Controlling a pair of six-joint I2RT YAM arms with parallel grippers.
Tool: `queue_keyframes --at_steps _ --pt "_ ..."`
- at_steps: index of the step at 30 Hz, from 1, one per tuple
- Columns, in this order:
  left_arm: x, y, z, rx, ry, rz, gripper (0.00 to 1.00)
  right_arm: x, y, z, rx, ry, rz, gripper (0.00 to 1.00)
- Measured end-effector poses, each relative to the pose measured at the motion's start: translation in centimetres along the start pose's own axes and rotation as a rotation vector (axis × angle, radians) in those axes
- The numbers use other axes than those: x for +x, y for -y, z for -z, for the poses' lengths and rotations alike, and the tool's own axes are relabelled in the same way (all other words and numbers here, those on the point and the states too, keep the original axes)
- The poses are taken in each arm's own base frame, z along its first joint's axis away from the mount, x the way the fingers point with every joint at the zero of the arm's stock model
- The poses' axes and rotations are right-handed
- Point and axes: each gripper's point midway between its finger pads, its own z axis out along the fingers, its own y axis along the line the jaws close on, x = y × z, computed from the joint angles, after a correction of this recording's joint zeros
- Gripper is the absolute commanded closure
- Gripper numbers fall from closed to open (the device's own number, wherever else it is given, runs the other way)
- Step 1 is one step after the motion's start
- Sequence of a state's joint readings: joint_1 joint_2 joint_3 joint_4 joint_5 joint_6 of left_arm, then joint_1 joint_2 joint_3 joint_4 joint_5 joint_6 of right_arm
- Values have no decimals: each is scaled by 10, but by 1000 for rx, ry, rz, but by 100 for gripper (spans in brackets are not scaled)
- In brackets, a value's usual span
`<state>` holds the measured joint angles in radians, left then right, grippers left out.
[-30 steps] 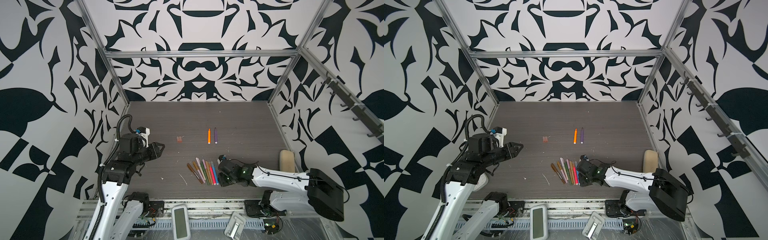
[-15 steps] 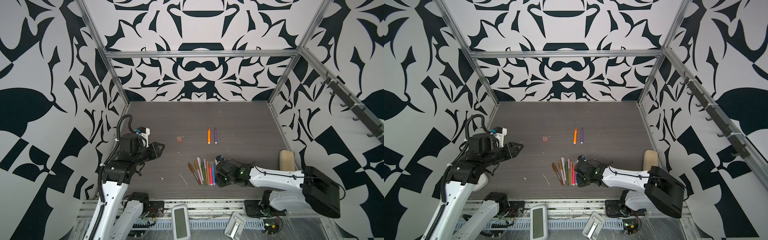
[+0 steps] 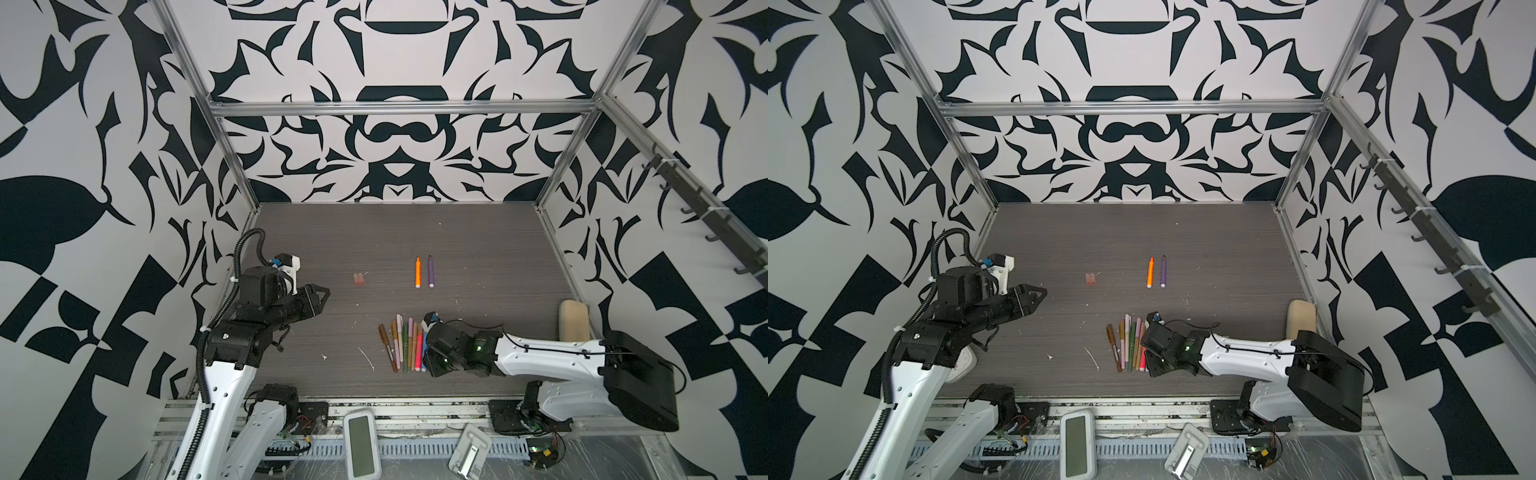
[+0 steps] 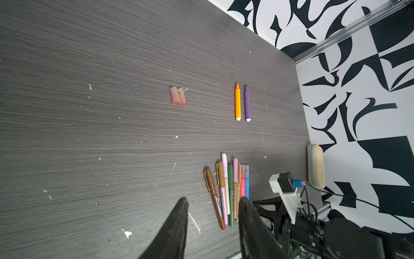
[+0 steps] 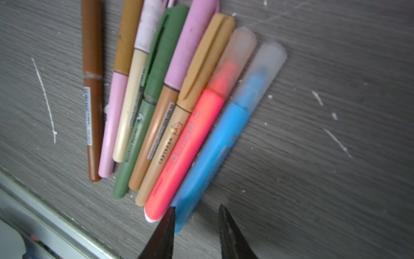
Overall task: Open the pen caps
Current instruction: 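Lower the right gripper onto the blue highlighter and close on it, then lift the blue highlighter with the right gripper while the left gripper reaches toward its cap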
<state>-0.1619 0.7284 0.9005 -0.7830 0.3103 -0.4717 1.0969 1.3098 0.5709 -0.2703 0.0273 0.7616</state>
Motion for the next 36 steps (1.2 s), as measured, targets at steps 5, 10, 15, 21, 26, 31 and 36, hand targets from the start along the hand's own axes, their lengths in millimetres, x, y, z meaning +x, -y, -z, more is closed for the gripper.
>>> queue_keyframes --at_steps 5,10,15,21,26,31,36 --pt "0 0 0 0 0 0 59 1 -2 -7 26 -15 5 64" --pt "0 0 0 0 0 0 59 1 3 -10 67 -15 -6 69" --pt "0 0 0 0 0 0 59 2 18 -7 146 -9 -32 74" --pt "0 0 0 -1 -1 1 58 1 31 -6 239 -11 -47 77" --pt "0 -4 -4 -16 -13 9 58 -10 25 -11 266 -1 -50 96" --pt "0 -6 -5 -26 -12 16 56 -9 32 -6 289 5 -38 100" --pt "1 -5 -11 -15 -39 52 54 -17 37 21 305 38 -1 100"
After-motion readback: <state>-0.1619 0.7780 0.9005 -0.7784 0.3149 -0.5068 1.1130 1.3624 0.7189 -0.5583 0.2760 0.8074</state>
